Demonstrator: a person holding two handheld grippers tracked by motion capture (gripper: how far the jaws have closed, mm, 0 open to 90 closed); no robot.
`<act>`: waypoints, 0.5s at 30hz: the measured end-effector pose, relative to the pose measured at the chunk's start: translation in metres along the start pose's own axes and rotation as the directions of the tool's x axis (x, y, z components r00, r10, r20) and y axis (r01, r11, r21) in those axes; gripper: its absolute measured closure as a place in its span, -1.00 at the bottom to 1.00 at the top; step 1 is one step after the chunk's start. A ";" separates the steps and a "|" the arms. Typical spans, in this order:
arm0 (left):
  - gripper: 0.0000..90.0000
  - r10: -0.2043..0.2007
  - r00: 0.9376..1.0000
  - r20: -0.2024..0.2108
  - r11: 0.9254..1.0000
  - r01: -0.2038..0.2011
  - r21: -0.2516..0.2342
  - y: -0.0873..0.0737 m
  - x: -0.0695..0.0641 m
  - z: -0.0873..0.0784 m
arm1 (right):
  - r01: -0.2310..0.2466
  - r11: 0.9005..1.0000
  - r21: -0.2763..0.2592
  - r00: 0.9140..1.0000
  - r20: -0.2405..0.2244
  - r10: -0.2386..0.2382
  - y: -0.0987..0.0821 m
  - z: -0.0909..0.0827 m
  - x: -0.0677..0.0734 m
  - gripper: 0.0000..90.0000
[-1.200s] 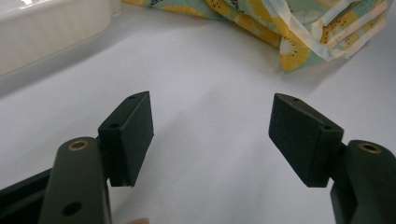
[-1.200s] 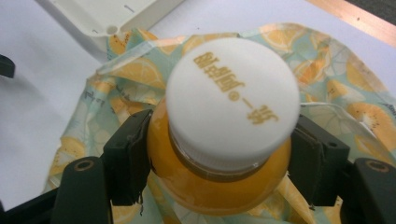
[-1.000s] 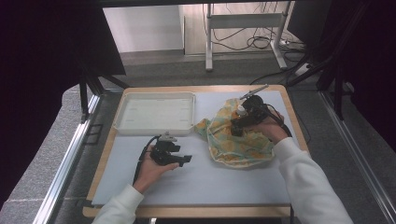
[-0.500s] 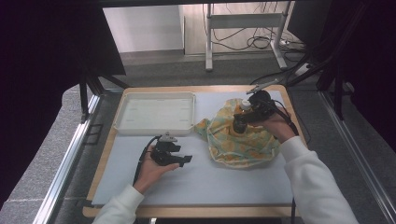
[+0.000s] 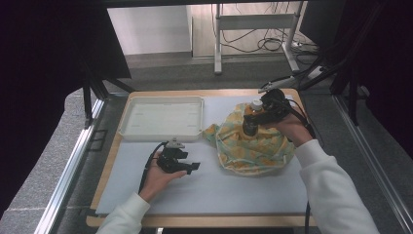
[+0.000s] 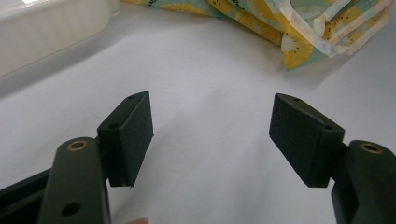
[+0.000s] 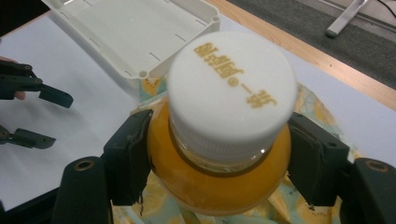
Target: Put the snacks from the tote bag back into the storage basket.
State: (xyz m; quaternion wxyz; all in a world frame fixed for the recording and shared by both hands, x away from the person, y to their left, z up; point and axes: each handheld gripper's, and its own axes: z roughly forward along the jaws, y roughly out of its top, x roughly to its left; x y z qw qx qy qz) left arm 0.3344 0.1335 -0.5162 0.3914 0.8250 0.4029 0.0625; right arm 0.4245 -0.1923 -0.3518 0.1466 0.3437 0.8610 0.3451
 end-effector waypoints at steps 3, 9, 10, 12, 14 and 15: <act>-0.32 -0.001 1.000 0.000 1.000 0.001 0.003 0.000 0.000 0.000 | 0.011 1.000 -0.005 1.000 0.001 -0.011 0.003 -0.003 0.001 -0.33; -0.32 0.002 1.000 -0.001 1.000 -0.002 0.007 0.000 0.001 0.001 | 0.018 1.000 -0.014 1.000 -0.008 -0.018 0.011 -0.006 0.005 -0.33; -0.32 0.001 1.000 -0.001 1.000 -0.001 0.007 -0.001 0.001 0.001 | 0.023 1.000 -0.013 1.000 -0.007 -0.023 0.011 -0.006 0.005 -0.33; -0.32 0.000 1.000 -0.002 1.000 0.000 0.008 -0.001 0.001 0.001 | 0.025 1.000 -0.014 1.000 -0.011 -0.025 0.013 -0.005 0.006 -0.33; -0.32 0.000 1.000 -0.002 1.000 0.000 0.010 -0.001 0.001 0.002 | 0.030 0.999 -0.013 0.999 -0.012 -0.030 0.015 -0.004 0.007 -0.33; -0.32 0.000 1.000 -0.002 1.000 0.000 0.011 -0.001 0.001 0.002 | 0.028 1.000 -0.012 1.000 -0.013 -0.028 0.016 -0.003 0.008 -0.33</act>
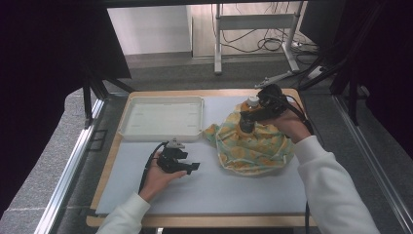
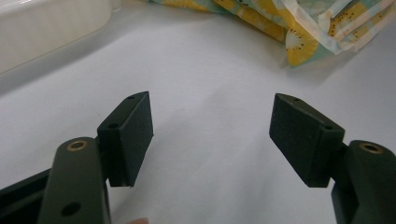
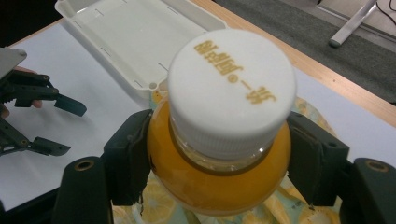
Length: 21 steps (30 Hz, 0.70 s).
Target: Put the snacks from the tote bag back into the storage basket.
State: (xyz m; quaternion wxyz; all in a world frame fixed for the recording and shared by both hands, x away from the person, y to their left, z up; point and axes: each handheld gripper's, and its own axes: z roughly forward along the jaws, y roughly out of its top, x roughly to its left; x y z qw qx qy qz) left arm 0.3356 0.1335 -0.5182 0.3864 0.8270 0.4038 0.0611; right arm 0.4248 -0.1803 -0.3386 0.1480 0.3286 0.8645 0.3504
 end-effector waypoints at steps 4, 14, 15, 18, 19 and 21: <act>-0.32 0.002 1.000 0.000 1.000 -0.002 0.002 0.000 0.000 0.000 | 0.016 1.000 -0.002 1.000 -0.006 -0.016 0.004 0.003 0.003 -0.33; -0.32 -0.004 1.000 0.005 1.000 0.004 0.000 0.000 0.001 0.000 | 0.027 0.999 -0.018 0.999 -0.022 -0.028 0.015 0.005 0.009 -0.33; -0.32 -0.004 1.000 0.005 1.000 0.004 0.000 0.000 0.001 0.000 | 0.029 0.999 -0.019 0.999 -0.022 -0.030 0.017 0.006 0.010 -0.33; -0.32 -0.005 1.000 0.007 1.000 0.005 0.000 0.000 0.002 -0.001 | 0.032 0.999 -0.024 0.999 -0.026 -0.032 0.019 0.007 0.012 -0.33; -0.32 -0.007 1.000 0.007 1.000 0.007 -0.002 0.000 0.002 -0.002 | 0.034 0.999 -0.025 0.999 -0.029 -0.034 0.020 0.007 0.012 -0.33; -0.32 -0.007 1.000 0.005 1.000 0.007 0.000 0.000 0.003 -0.002 | 0.035 0.999 -0.026 0.999 -0.032 -0.036 0.022 0.008 0.013 -0.33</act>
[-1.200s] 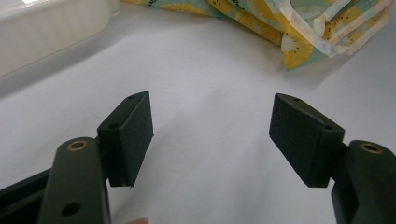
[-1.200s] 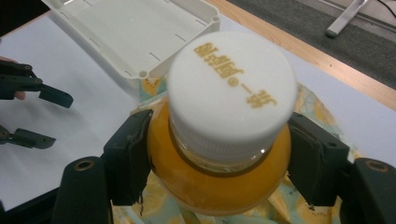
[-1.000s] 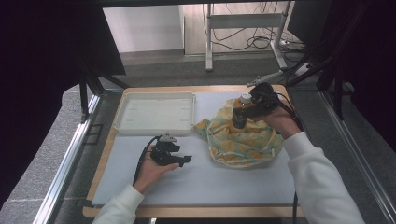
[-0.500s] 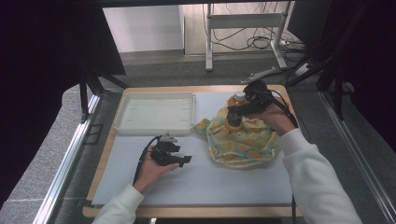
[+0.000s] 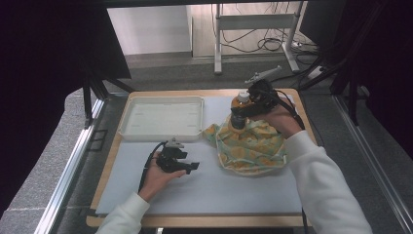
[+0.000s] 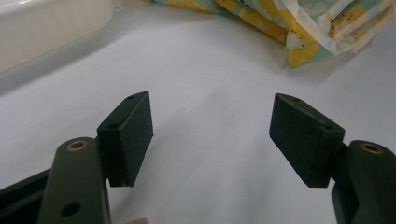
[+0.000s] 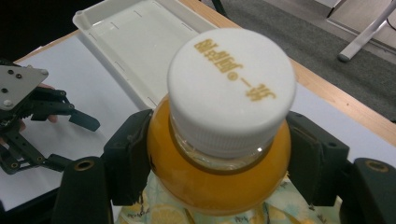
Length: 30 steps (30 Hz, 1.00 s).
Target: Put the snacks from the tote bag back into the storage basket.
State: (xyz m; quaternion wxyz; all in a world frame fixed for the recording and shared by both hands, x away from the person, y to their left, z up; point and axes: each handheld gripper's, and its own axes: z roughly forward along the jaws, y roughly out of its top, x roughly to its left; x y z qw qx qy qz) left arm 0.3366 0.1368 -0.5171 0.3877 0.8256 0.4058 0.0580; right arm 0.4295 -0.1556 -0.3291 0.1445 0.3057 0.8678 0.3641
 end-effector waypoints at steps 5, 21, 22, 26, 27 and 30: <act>-0.32 0.008 1.000 0.005 1.000 -0.008 0.006 0.000 0.000 0.001 | 0.007 1.000 0.001 1.000 -0.002 -0.007 0.005 0.003 0.003 -0.33; -0.32 0.000 1.000 0.014 1.000 0.000 0.006 0.000 -0.001 0.003 | 0.024 1.000 -0.013 0.999 -0.031 -0.025 0.029 0.022 0.016 -0.33; -0.32 -0.001 1.000 0.018 1.000 0.001 0.010 0.000 -0.002 0.003 | 0.027 1.000 -0.013 0.999 -0.032 -0.027 0.030 0.023 0.017 -0.33; -0.32 0.007 1.000 0.021 1.000 -0.007 0.015 0.000 -0.004 0.005 | 0.026 1.000 -0.013 0.999 -0.030 -0.026 0.034 0.028 0.019 -0.33; -0.32 0.007 1.000 0.021 1.000 -0.007 0.014 0.000 -0.004 0.005 | 0.029 0.999 -0.014 0.999 -0.033 -0.030 0.034 0.029 0.019 -0.33; -0.32 0.005 1.000 0.018 1.000 -0.005 0.011 0.000 -0.003 0.004 | 0.026 1.000 -0.013 0.999 -0.035 -0.027 0.035 0.033 0.019 -0.33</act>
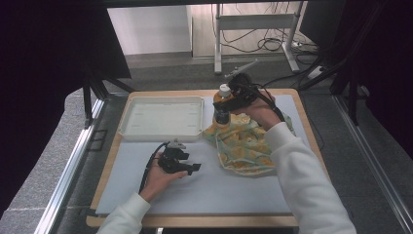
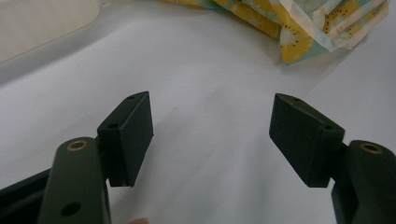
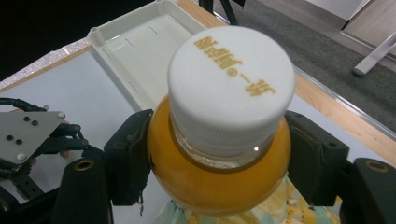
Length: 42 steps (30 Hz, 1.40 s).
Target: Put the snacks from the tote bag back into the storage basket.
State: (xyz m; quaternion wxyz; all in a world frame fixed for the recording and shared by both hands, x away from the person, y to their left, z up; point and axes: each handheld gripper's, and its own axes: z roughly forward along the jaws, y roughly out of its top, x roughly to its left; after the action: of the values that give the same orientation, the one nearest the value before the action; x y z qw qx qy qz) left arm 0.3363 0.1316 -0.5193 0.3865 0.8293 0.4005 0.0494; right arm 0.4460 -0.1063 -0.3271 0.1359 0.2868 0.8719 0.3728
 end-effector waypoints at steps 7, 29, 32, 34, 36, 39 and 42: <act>-0.32 -0.003 1.000 -0.001 1.000 0.003 -0.001 0.000 0.000 0.000 | 0.002 1.000 -0.002 1.000 -0.002 -0.002 0.006 0.007 0.002 -0.33; -0.32 0.002 1.000 -0.002 1.000 -0.002 0.000 0.000 0.000 0.000 | 0.013 1.000 0.010 1.000 -0.026 -0.013 0.026 0.039 0.017 -0.33; -0.32 0.002 1.000 -0.001 1.000 -0.002 0.001 0.000 0.000 0.000 | 0.013 1.000 0.011 0.999 -0.031 -0.012 0.029 0.045 0.018 -0.33; -0.32 0.003 1.000 0.001 1.000 -0.003 0.002 0.000 0.000 0.000 | 0.014 1.000 0.015 0.999 -0.031 -0.014 0.031 0.050 0.019 -0.33; -0.32 0.006 1.000 0.003 1.000 -0.006 0.004 0.000 0.000 0.001 | 0.014 1.000 0.017 0.999 -0.035 -0.013 0.032 0.054 0.020 -0.33; -0.32 0.009 1.000 0.004 1.000 -0.009 0.005 0.000 0.000 0.001 | 0.014 1.000 0.022 0.999 -0.037 -0.013 0.035 0.061 0.021 -0.33; -0.32 0.010 1.000 0.003 1.000 -0.010 0.004 0.000 0.000 0.000 | 0.016 1.000 0.020 0.999 -0.039 -0.015 0.037 0.066 0.022 -0.33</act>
State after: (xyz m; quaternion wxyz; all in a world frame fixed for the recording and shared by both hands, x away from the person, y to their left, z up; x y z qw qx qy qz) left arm 0.3363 0.1318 -0.5197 0.3851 0.8322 0.3958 0.0492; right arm 0.4735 -0.0344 -0.3457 0.1188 0.2742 0.8802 0.3686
